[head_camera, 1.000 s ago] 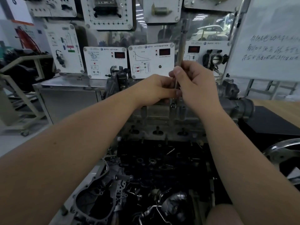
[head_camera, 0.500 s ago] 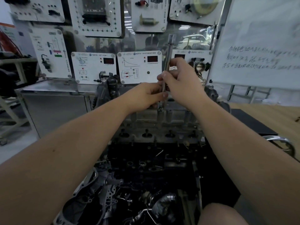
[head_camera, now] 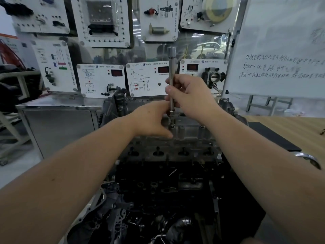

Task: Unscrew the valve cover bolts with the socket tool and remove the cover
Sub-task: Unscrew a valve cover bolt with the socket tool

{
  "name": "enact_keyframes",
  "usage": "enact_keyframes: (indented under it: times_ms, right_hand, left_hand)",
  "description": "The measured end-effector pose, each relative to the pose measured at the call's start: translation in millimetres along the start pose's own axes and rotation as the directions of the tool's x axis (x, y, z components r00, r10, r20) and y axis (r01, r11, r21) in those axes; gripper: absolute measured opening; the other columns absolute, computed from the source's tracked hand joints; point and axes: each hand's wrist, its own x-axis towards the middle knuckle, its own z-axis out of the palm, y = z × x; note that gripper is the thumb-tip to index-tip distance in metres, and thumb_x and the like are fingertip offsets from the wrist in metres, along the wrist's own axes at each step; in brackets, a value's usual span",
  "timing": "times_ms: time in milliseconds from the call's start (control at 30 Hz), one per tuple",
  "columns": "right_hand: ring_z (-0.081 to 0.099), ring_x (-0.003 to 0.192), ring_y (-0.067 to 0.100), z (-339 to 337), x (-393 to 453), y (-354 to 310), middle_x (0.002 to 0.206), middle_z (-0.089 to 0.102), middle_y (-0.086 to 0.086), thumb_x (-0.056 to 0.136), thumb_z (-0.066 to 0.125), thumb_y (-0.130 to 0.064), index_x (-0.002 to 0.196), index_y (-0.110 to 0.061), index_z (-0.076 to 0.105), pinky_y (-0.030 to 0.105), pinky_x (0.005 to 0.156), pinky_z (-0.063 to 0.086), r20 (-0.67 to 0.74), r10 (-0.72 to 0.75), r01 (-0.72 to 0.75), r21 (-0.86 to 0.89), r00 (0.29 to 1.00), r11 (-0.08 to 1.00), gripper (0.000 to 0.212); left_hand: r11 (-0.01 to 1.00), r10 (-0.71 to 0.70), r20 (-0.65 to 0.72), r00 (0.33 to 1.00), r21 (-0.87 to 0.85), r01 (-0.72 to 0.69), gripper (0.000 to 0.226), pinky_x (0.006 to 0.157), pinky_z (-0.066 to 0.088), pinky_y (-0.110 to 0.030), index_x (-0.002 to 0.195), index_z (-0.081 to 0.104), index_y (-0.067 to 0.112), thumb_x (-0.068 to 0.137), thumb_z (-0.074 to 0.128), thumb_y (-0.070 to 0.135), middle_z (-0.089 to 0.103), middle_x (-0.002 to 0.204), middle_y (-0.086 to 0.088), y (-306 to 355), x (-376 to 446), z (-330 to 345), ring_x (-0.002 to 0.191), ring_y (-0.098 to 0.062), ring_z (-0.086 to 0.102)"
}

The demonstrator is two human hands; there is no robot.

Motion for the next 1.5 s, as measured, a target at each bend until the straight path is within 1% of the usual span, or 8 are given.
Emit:
enact_keyframes:
  times_ms: [100,200,433,767,933,1167,1367,1500]
  right_hand:
    - [0.075,0.081,0.009,-1,0,1,0.088,0.073,-0.001,0.100,0.064,-0.016,0.095,-0.031,0.064,0.041,0.077,0.064,-0.003,0.021,-0.021,0.045,1.000,0.999,0.016]
    - [0.075,0.082,0.010,-2,-1,1,0.089,0.073,0.000,0.100,0.064,-0.016,0.099,-0.028,0.064,0.040,0.078,0.064,0.009,0.022,-0.022,0.058,1.000,0.998,0.012]
    - [0.072,0.078,-0.001,2,-2,-3,0.083,0.073,-0.010,0.098,0.066,-0.020,0.095,-0.038,0.063,0.019,0.072,0.060,0.075,-0.066,0.067,-0.013,0.995,0.998,0.018]
    - [0.076,0.079,0.010,0,0,3,0.082,0.073,-0.004,0.098,0.067,-0.019,0.091,-0.037,0.066,0.044,0.077,0.064,0.045,-0.005,0.001,0.089,0.999,0.996,0.019]
    - [0.077,0.080,0.015,-4,3,6,0.086,0.071,0.001,0.098,0.067,-0.016,0.091,-0.029,0.068,0.052,0.077,0.063,0.036,0.085,-0.091,0.188,0.996,0.978,0.015]
    - [0.076,0.086,0.018,-4,-3,13,0.079,0.075,-0.005,0.098,0.068,-0.020,0.091,-0.034,0.068,0.049,0.079,0.064,-0.003,0.047,-0.046,0.165,0.999,0.985,0.015]
    - [0.075,0.089,0.012,-11,-1,13,0.086,0.076,-0.006,0.099,0.066,-0.023,0.092,-0.040,0.066,0.042,0.084,0.063,-0.015,0.039,-0.038,0.054,0.999,0.998,0.019]
    - [0.075,0.089,0.008,-13,-3,10,0.091,0.076,-0.003,0.101,0.061,-0.013,0.111,-0.024,0.067,0.044,0.084,0.062,0.037,-0.009,0.007,0.038,0.999,0.999,0.016]
  left_hand:
    - [0.824,0.027,0.066,0.997,0.563,-0.060,0.095,0.097,0.049,-0.040,0.133,0.049,0.012,0.063,0.083,0.065,0.051,0.127,0.001,-2,2,5,0.117,-0.021,0.049]
    - [0.660,0.026,0.106,0.994,0.745,-0.097,0.095,0.091,0.048,-0.040,0.135,0.052,0.013,0.065,0.074,0.075,0.051,0.128,0.001,0,2,15,0.115,-0.022,0.051]
    - [0.792,-0.075,0.216,0.973,0.606,-0.074,0.095,0.100,0.050,-0.044,0.140,0.050,0.015,0.067,0.082,0.068,0.055,0.132,-0.003,2,10,0,0.119,-0.026,0.055]
    - [0.773,-0.099,0.211,0.972,0.632,-0.058,0.090,0.096,0.050,-0.044,0.136,0.050,0.019,0.068,0.080,0.069,0.058,0.123,0.001,1,8,0,0.111,-0.024,0.056]
    - [0.761,-0.172,0.216,0.961,0.649,-0.010,0.092,0.115,0.024,-0.065,0.142,0.041,0.028,0.071,0.075,0.075,0.053,0.131,0.008,0,7,-1,0.126,-0.027,0.052]
    - [0.798,-0.153,0.155,0.976,0.602,0.029,0.086,0.076,0.046,-0.041,0.133,0.039,0.030,0.069,0.080,0.070,0.054,0.121,0.008,0,3,2,0.107,-0.027,0.064]
    - [0.795,-0.252,0.238,0.938,0.603,0.061,0.097,0.116,0.028,-0.063,0.143,0.040,0.029,0.066,0.077,0.076,0.051,0.129,0.008,7,12,-1,0.131,-0.026,0.048]
    - [0.788,-0.266,0.286,0.920,0.614,0.037,0.087,0.118,0.025,-0.063,0.141,0.046,0.029,0.072,0.074,0.073,0.053,0.125,0.009,10,18,0,0.129,-0.025,0.050]
